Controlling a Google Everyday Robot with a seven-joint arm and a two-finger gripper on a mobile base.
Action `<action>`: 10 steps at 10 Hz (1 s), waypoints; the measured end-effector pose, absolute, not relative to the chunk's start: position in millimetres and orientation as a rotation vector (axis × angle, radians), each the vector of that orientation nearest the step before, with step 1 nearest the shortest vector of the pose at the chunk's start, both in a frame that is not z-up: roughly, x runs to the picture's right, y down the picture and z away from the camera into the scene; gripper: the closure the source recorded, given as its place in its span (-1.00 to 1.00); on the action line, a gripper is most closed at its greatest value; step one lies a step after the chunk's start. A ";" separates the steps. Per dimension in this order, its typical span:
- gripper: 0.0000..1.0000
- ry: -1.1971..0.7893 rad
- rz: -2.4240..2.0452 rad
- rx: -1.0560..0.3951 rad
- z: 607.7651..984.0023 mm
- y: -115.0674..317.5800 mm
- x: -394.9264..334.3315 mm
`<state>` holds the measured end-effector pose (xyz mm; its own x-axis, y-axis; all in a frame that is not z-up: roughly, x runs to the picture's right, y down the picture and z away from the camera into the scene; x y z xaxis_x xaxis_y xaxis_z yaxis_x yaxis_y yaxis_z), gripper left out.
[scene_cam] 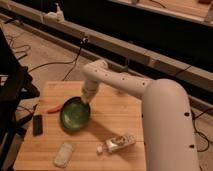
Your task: Drag the ceramic bowl in a circle
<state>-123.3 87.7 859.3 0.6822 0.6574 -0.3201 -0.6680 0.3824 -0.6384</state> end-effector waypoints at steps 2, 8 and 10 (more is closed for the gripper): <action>1.00 -0.029 0.771 -0.861 842.9 109.2 -142.2; 1.00 0.072 0.852 -0.836 860.0 113.8 -56.2; 1.00 0.063 0.862 -0.804 873.0 84.9 -67.2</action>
<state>-67.2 84.9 873.0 0.6678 0.6528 -0.3577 -0.6980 0.3824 -0.6054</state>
